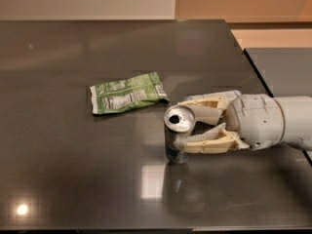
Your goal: Place redbull can upright
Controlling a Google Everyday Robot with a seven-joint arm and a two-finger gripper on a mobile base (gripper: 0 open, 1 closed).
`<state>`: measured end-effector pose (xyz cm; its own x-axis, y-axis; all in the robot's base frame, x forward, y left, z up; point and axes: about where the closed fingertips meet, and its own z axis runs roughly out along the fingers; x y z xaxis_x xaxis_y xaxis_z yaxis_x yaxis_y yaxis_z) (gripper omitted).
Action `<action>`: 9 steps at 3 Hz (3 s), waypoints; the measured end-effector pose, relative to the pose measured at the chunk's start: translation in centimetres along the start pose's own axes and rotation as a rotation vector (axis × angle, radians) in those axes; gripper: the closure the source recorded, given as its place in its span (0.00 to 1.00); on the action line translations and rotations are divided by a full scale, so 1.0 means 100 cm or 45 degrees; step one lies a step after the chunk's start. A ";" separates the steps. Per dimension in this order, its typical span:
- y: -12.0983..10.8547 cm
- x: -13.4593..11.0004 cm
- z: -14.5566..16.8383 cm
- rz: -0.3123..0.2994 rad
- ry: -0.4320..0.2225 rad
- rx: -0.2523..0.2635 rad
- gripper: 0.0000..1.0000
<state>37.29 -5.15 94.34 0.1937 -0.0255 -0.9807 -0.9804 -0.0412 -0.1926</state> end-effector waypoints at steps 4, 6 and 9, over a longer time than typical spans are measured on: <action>-0.005 0.028 -0.019 0.130 -0.088 0.017 0.84; -0.011 0.034 -0.023 0.170 -0.093 0.023 0.37; -0.011 0.032 -0.019 0.166 -0.093 0.013 0.00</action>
Offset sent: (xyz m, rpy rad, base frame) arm 0.0074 -0.0229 -0.0279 0.0364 0.0872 -0.0327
